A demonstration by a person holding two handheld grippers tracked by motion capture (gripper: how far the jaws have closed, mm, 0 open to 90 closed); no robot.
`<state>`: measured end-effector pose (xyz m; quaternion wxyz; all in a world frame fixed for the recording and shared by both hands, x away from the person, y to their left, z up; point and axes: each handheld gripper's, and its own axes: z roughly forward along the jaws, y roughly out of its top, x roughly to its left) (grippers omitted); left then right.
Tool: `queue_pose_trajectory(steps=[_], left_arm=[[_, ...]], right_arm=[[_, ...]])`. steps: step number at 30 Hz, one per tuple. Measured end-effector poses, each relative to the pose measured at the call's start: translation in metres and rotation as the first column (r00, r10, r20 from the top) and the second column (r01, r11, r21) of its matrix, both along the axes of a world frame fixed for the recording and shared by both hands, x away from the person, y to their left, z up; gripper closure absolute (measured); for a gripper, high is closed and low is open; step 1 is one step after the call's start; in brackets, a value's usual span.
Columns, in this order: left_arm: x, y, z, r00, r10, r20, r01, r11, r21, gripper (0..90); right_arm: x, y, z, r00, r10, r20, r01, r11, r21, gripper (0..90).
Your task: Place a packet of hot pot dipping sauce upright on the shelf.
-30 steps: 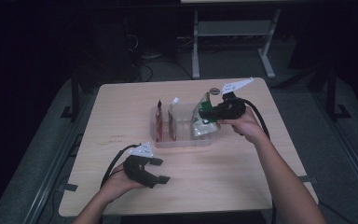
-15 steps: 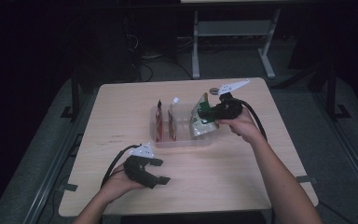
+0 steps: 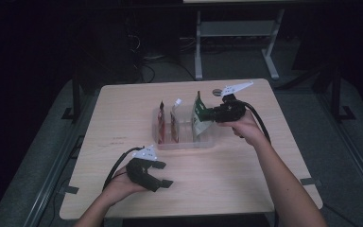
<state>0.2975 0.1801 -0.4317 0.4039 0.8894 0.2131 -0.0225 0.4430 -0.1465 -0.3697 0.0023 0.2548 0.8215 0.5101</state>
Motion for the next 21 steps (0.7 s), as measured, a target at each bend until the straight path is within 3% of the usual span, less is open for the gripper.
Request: queue_pose_trajectory(steps=[1, 4, 7, 11, 18, 21], left_arm=[[0.000, 0.000, 0.000, 1.0000, -0.001, 0.001, 0.001, 1.0000, 0.001, 21.7], [0.000, 0.000, 0.000, 1.0000, 0.000, 0.002, 0.000, 1.0000, -0.001, 21.6], [0.001, 0.001, 0.001, 1.0000, 0.001, 0.001, -0.001, 1.0000, 0.002, 21.6], [0.001, 0.001, 0.001, 1.0000, 0.003, 0.005, -0.003, 1.0000, -0.005, 21.0], [0.002, 0.001, 0.001, 1.0000, 0.002, 0.001, -0.002, 1.0000, 0.002, 20.8], [0.002, 0.002, 0.001, 1.0000, -0.001, 0.004, 0.001, 1.0000, 0.004, 20.8]], right_arm=[[-0.001, 0.000, 0.000, 1.0000, 0.001, -0.001, -0.001, 1.000, 0.003, 61.7], [-0.006, 0.003, 0.003, 0.9996, -0.024, 0.015, 0.024, 1.000, -0.017, 38.3], [-0.011, 0.005, 0.006, 0.9991, -0.033, 0.025, 0.034, 0.999, -0.031, 27.2], [-0.017, 0.005, 0.008, 0.9980, -0.045, 0.045, 0.047, 0.997, -0.059, 21.1], [-0.029, -0.005, 0.006, 0.9954, -0.069, 0.068, 0.072, 0.996, -0.057, 21.2], [-0.033, -0.007, 0.006, 0.9942, -0.076, 0.076, 0.083, 0.993, -0.090, 20.9]])
